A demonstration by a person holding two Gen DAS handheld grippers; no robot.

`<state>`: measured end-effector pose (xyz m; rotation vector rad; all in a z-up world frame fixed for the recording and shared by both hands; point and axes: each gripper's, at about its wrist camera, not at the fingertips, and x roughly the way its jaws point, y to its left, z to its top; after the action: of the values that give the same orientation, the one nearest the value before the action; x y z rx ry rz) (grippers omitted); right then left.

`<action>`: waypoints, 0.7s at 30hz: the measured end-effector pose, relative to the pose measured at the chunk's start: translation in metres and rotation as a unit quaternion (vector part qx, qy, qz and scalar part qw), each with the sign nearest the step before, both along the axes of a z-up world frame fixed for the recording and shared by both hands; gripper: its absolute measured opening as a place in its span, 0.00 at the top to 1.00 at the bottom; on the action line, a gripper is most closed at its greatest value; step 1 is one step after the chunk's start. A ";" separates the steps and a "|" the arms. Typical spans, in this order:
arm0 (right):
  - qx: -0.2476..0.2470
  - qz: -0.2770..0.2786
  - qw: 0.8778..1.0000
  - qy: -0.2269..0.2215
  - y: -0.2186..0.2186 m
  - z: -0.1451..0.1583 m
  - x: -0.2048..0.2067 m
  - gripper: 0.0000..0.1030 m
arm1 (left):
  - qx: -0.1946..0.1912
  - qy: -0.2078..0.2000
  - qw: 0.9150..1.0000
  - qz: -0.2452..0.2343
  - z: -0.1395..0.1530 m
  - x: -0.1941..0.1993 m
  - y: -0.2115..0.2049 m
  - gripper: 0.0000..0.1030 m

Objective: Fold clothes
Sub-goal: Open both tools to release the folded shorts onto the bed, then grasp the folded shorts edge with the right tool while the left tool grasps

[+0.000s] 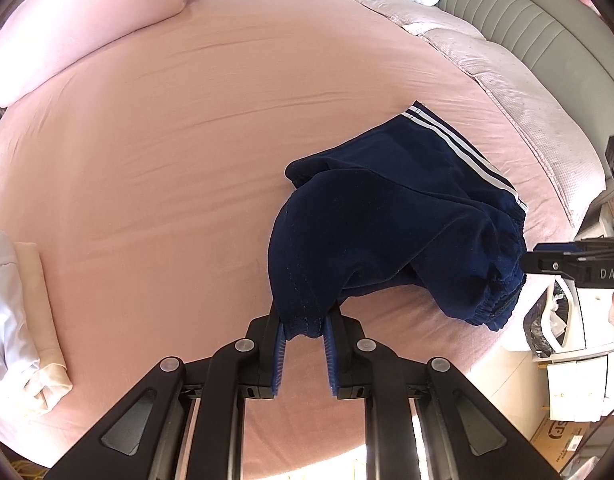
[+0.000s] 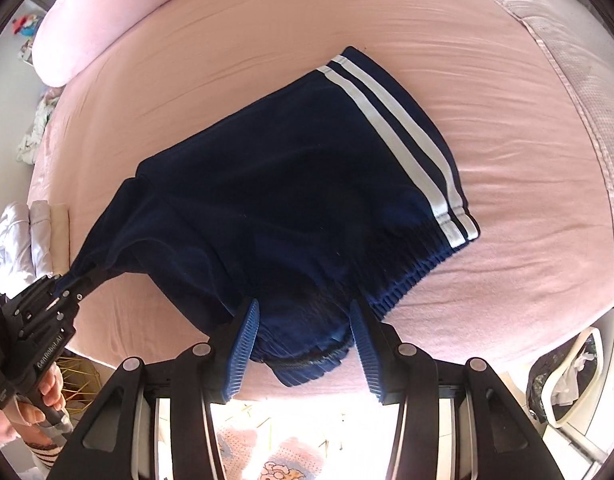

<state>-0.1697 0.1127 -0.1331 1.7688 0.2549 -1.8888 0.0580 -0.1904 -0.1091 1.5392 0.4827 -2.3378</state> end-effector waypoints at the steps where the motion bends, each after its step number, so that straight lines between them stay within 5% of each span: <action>1: 0.001 -0.004 1.000 0.000 0.008 -0.001 0.000 0.50 | 0.002 -0.004 1.000 0.003 -0.001 0.000 -0.002 0.84; 8: -0.001 0.000 1.000 -0.006 0.029 -0.013 0.008 0.49 | -0.011 -0.024 0.999 0.020 -0.002 0.004 -0.009 0.59; 17: -0.021 0.014 0.999 -0.025 0.021 -0.035 0.002 0.49 | 0.012 -0.014 0.999 0.033 -0.012 0.006 -0.017 0.57; 21: -0.012 0.049 0.998 0.027 0.012 -0.037 0.008 0.49 | 0.032 0.007 0.998 0.049 -0.017 0.010 -0.020 0.57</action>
<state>-0.1617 0.1248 -0.1702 1.6605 0.3301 -1.8647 0.0676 -0.2101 -0.1266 1.4929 0.6261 -2.2808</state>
